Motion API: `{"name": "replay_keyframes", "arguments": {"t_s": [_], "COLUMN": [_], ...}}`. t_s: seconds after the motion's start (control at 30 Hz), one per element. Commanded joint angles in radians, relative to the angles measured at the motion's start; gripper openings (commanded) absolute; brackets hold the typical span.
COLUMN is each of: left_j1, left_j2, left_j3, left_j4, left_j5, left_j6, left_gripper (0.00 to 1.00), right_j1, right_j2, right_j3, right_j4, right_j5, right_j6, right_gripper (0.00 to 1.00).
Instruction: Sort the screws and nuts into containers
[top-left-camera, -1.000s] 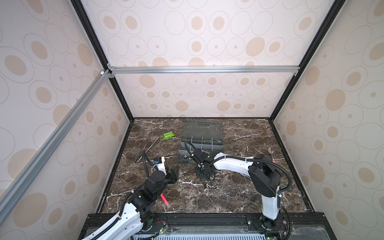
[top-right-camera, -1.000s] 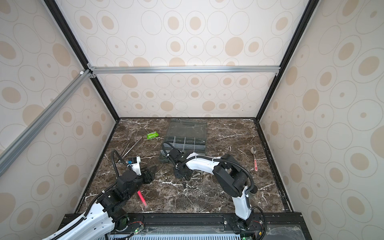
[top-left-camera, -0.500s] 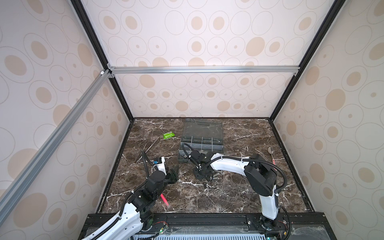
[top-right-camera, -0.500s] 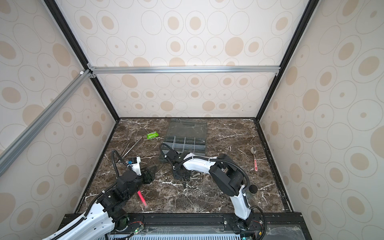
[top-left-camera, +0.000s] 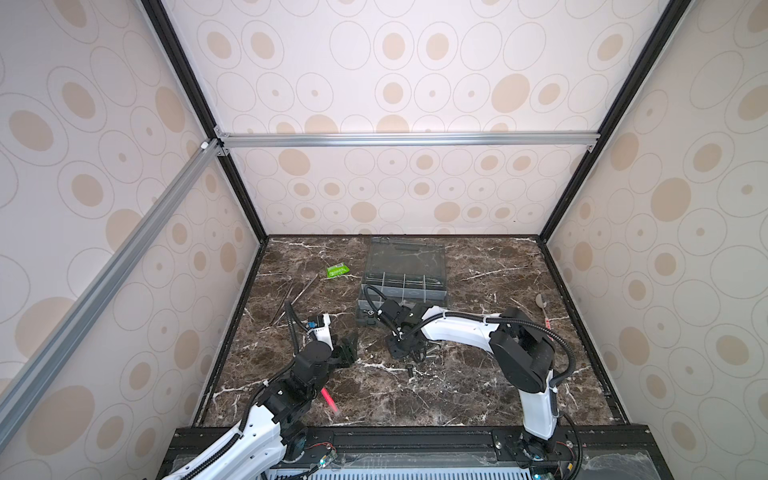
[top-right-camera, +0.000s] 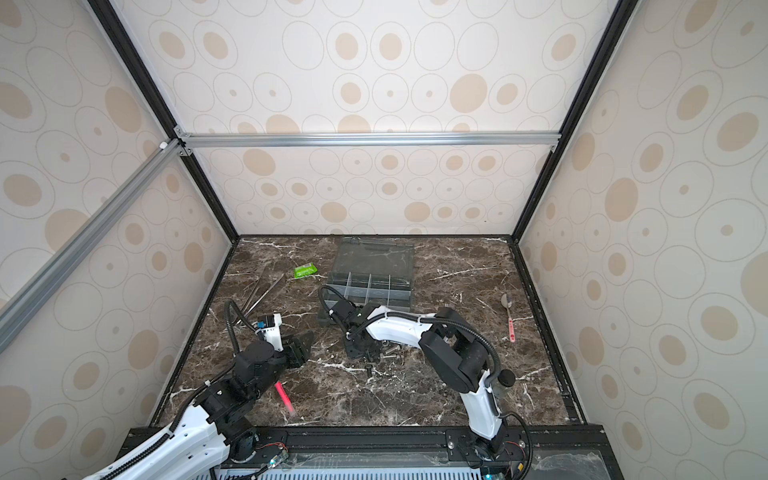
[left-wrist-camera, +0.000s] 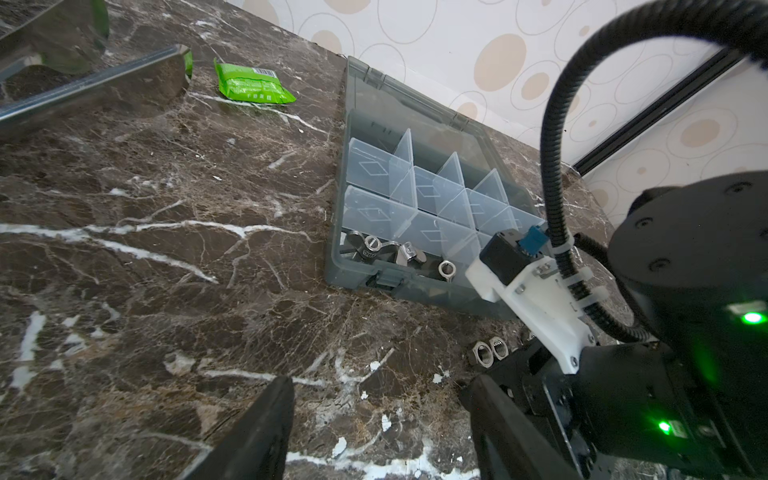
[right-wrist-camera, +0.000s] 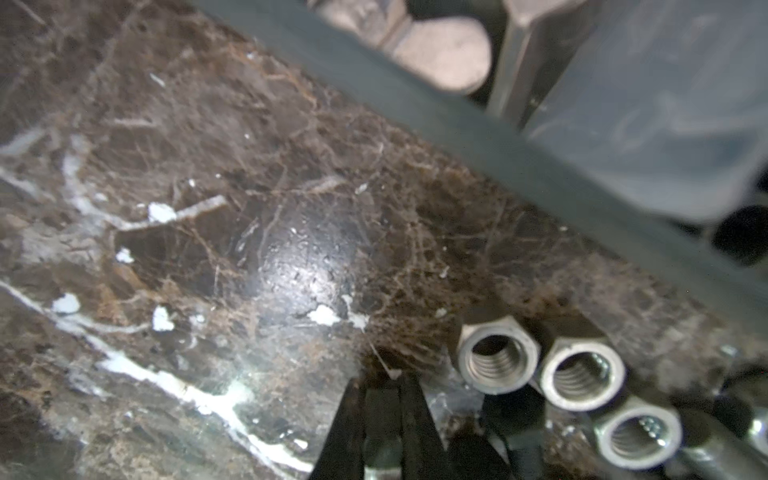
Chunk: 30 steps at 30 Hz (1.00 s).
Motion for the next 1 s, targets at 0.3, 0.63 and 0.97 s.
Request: {"name": "replay_keyframes", "arguments": {"t_s": [0.3, 0.63, 0.97], "left_j1": [0.008, 0.008, 0.008], "left_j2": [-0.039, -0.045, -0.069], "left_j3": [-0.006, -0.014, -0.025], "left_j4": [-0.009, -0.005, -0.011], "left_j5": [-0.002, 0.014, 0.019], "left_j6": [-0.019, -0.030, -0.044], "left_gripper": [0.68, 0.68, 0.68], "right_j1": [-0.170, -0.236, -0.237], "right_j2": [-0.186, -0.107, -0.049], "right_j3": [0.075, 0.077, 0.093], "right_j4": [-0.010, 0.047, 0.057], "right_j5": [0.046, 0.029, 0.016], "right_j6": [-0.079, -0.031, -0.005], "right_gripper": [0.14, 0.14, 0.15]}}
